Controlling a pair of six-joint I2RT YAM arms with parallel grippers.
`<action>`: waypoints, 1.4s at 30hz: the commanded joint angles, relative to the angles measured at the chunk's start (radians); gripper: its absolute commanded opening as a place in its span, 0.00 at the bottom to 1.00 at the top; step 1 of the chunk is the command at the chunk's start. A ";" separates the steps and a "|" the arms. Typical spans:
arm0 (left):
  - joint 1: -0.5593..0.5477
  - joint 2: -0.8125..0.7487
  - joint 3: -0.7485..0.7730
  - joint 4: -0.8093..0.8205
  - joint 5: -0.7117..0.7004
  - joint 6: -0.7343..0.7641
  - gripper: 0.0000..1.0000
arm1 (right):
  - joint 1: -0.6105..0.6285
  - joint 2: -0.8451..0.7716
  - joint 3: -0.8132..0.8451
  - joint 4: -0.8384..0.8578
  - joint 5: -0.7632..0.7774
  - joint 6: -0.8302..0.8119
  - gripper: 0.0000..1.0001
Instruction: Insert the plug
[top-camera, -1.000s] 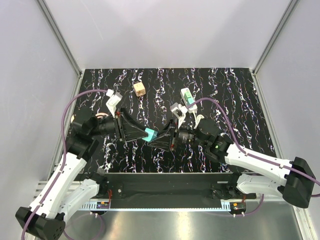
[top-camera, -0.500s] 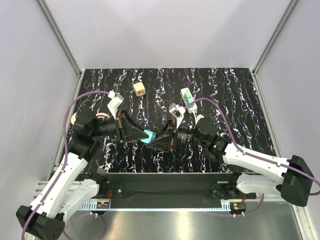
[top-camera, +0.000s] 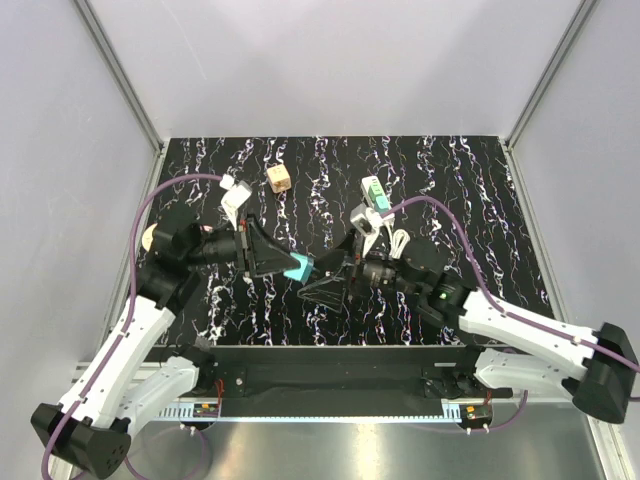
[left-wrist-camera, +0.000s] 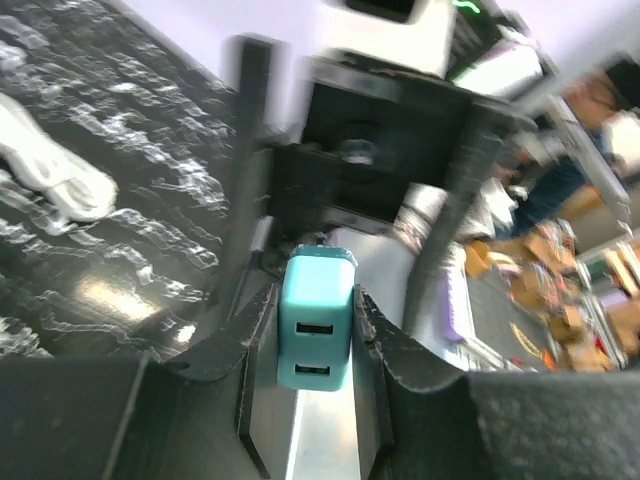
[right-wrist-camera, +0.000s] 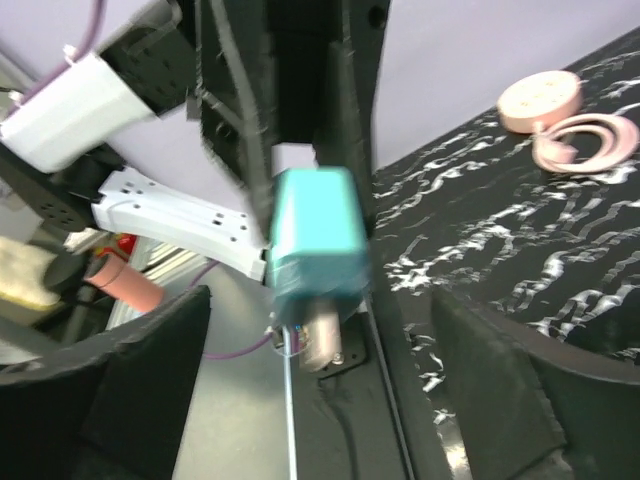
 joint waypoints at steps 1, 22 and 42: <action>0.029 0.050 0.144 -0.289 -0.163 0.177 0.00 | 0.000 -0.106 0.023 -0.107 0.105 -0.086 1.00; 0.637 0.544 0.570 -0.730 -1.165 0.459 0.00 | 0.000 -0.400 -0.101 -0.284 0.341 -0.141 1.00; 0.731 0.981 0.828 -0.734 -1.098 0.410 0.00 | 0.000 -0.368 -0.091 -0.336 0.456 -0.106 1.00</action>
